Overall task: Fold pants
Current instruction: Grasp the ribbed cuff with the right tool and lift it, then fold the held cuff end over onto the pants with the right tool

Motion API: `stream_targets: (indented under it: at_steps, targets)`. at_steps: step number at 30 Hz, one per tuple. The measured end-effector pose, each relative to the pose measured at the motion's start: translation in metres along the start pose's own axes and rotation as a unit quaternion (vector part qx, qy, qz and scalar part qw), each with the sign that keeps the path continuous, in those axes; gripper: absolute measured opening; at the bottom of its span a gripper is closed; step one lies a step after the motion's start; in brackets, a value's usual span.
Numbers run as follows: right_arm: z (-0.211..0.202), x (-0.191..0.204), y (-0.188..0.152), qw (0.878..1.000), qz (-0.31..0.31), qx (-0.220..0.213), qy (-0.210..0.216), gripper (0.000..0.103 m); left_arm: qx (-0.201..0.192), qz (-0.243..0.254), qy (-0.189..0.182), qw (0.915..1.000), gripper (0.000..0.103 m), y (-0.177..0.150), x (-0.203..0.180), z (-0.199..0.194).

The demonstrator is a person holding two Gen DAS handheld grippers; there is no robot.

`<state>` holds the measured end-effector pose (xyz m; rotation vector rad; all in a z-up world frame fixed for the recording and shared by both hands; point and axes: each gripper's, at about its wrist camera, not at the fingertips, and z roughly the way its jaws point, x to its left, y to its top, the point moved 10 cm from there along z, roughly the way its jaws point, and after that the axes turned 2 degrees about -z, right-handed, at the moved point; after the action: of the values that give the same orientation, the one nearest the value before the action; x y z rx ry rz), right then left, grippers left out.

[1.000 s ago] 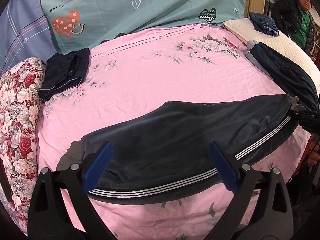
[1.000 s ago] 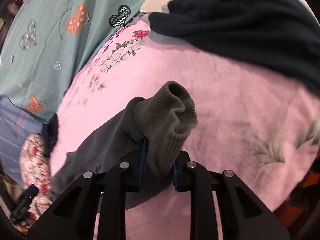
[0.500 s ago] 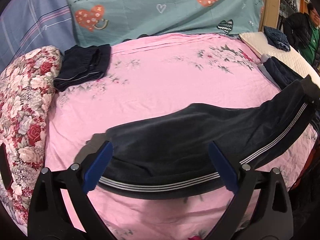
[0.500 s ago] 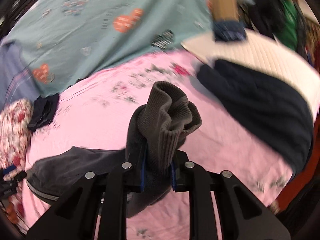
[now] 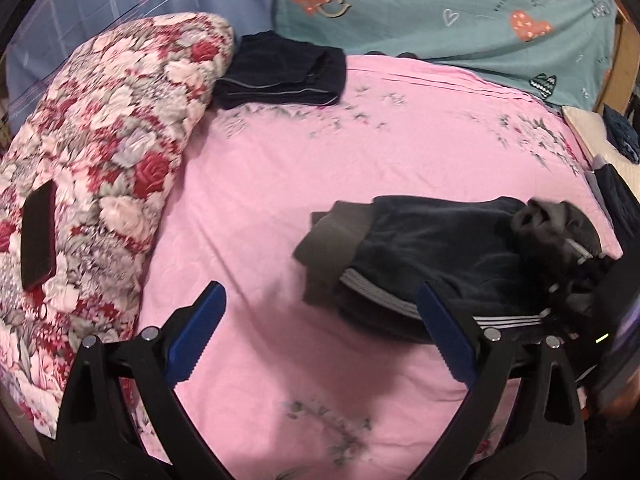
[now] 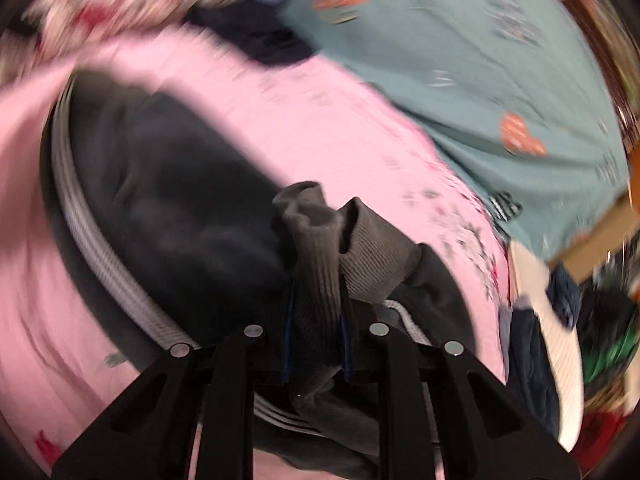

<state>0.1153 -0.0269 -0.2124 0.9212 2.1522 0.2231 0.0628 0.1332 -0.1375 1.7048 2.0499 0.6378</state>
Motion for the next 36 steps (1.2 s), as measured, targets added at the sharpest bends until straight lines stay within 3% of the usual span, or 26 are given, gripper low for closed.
stream_targets:
  at_steps: [1, 4, 6, 8, 10, 13, 15, 19, 23, 24, 27, 29, 32, 36]
  targets:
    - [0.0, 0.006, -0.001, 1.0, -0.018, -0.001, -0.012, 0.039, 0.001, 0.0, 0.002, 1.0, 0.098, -0.002, 0.004, 0.0]
    - [-0.005, 0.013, -0.001, 0.996, -0.082, 0.003, -0.045, 0.047, 0.002, 0.0, 0.005, 1.0, 0.098, -0.006, 0.011, 0.0]
    - [-0.023, 0.011, 0.0, 0.997, -0.076, -0.01, 0.004, 0.052, 0.001, 0.002, 0.006, 1.0, 0.098, -0.006, 0.012, 0.001]
    - [-0.053, -0.006, 0.001, 0.996, -0.017, -0.036, 0.075, 0.054, 0.001, 0.003, 0.006, 1.0, 0.098, -0.004, 0.01, 0.002]
    - [-0.074, -0.037, -0.004, 0.991, 0.06, -0.046, 0.109, 0.054, -0.002, 0.007, 0.001, 1.0, 0.098, 0.0, 0.005, 0.003]
    - [-0.075, -0.088, -0.03, 0.969, 0.183, -0.029, 0.165, 0.054, -0.008, 0.019, -0.005, 0.9998, 0.098, 0.005, -0.01, 0.005]
    - [-0.07, -0.096, -0.037, 0.965, 0.18, -0.035, 0.185, 0.054, -0.007, 0.02, -0.012, 0.9997, 0.097, 0.006, -0.019, 0.007]
    - [-0.048, -0.083, -0.028, 0.965, 0.153, -0.037, 0.208, 0.051, 0.006, 0.027, -0.03, 0.9992, 0.098, 0.002, -0.043, 0.017]
    - [-0.002, -0.05, -0.039, 0.979, 0.075, 0.026, 0.188, 0.05, 0.009, 0.034, -0.036, 0.9987, 0.098, -0.001, -0.053, 0.019]
    - [0.003, -0.045, -0.038, 0.982, 0.053, 0.024, 0.177, 0.044, 0.01, 0.032, -0.037, 0.9987, 0.098, -0.002, -0.053, 0.018]
    - [-0.012, -0.05, -0.031, 0.985, 0.03, 0.003, 0.169, 0.015, 0.014, 0.028, -0.032, 0.999, 0.098, -0.006, -0.047, 0.02]
    - [-0.042, -0.069, -0.015, 0.986, 0.051, -0.046, 0.153, 0.013, 0.016, 0.016, -0.027, 0.9994, 0.098, -0.008, -0.039, 0.021]
    - [-0.073, -0.068, -0.004, 0.978, 0.065, -0.09, 0.177, 0.013, 0.024, -0.007, -0.023, 0.9994, 0.097, -0.013, -0.028, 0.024]
    - [-0.049, -0.019, -0.027, 0.975, 0.016, -0.049, 0.215, 0.013, 0.032, -0.022, -0.017, 0.9991, 0.097, -0.016, -0.021, 0.028]
